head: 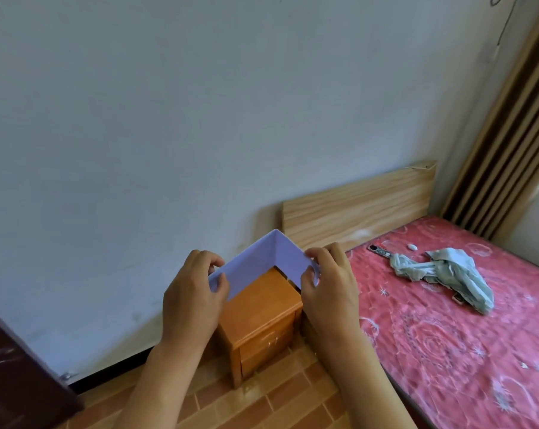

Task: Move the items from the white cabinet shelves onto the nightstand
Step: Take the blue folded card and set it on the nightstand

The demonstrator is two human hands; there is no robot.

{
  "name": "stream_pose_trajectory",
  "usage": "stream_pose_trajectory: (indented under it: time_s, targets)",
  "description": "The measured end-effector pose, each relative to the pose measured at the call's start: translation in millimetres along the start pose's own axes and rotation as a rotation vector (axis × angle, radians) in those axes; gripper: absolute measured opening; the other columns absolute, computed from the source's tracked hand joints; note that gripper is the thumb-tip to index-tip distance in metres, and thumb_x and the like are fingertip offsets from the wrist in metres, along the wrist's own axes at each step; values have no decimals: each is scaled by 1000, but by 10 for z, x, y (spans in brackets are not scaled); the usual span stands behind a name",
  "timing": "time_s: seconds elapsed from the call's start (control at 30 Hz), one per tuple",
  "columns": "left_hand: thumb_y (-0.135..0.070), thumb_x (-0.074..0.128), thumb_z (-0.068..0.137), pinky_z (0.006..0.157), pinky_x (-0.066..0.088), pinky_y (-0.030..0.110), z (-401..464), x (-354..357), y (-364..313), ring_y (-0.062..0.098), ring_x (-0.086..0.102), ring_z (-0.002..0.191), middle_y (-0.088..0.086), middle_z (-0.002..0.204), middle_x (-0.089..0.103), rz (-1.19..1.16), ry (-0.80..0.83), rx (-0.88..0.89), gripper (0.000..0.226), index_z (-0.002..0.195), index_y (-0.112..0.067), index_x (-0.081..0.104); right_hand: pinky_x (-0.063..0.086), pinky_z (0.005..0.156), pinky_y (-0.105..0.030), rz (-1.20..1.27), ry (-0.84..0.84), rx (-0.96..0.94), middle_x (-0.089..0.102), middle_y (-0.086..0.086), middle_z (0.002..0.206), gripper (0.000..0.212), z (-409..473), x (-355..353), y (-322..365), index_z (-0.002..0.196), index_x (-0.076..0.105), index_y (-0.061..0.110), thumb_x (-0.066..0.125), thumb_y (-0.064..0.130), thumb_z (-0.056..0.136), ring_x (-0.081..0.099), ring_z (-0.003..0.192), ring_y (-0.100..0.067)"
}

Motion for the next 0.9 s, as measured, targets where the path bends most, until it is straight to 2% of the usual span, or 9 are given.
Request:
stream_pose_trajectory:
  time_s: [0.1,0.27,0.43,0.53,0.67,0.77,0.9]
  targets:
    - [-7,74,88,56,35,11,323,99,372,10,54,66,-7,89,58,-25,17,-6,21,96,-19,59,33,64,-11,-21,14,12,54,8,104,32,226,380,106,108,68,14,67,-6,83,54,87,-14]
    - [-9,75,89,56,34,9,772,201,1020,9,55,65,-7,87,57,-41,54,-25,21,95,-20,58,41,70,-24,-30,33,35,54,8,104,30,513,1052,319,109,69,13,66,-5,85,56,87,-15]
    - [-7,75,88,54,36,11,1083,321,1595,9,55,65,-6,87,58,-63,60,-63,22,95,-19,59,37,71,-15,-56,78,53,54,9,106,29,674,1607,476,112,69,13,67,-1,87,55,87,-13]
    - [-6,75,88,54,37,12,1183,455,1847,9,55,66,-7,88,58,-79,82,-86,22,96,-19,59,38,71,-20,-83,123,78,53,10,106,28,742,1839,480,112,69,14,67,0,88,55,86,-12]
    - [-5,76,87,54,37,12,1316,663,2070,10,55,67,-6,89,58,-90,108,-102,22,96,-18,60,34,69,-13,-98,158,114,52,14,105,26,883,2121,385,111,69,15,64,1,90,54,84,-9]
    - [-4,76,85,52,41,17,1466,810,2202,11,54,66,-7,88,56,-83,116,-107,24,95,-18,60,36,69,-15,-95,186,135,52,14,106,26,1020,2337,315,113,69,17,63,3,91,54,84,-8]
    - [-3,75,86,50,49,28,1744,995,2371,13,55,66,-8,88,56,-69,116,-117,24,95,-19,60,34,66,-10,-72,205,148,53,14,108,25,1281,2653,183,114,69,16,63,5,92,54,82,-6]
Point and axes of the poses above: each hand's wrist, its own z-axis towards the middle knuckle, its own x-axis out of the palm, y = z × x, the point moved 1 cm from there along z, towards the middle knuckle
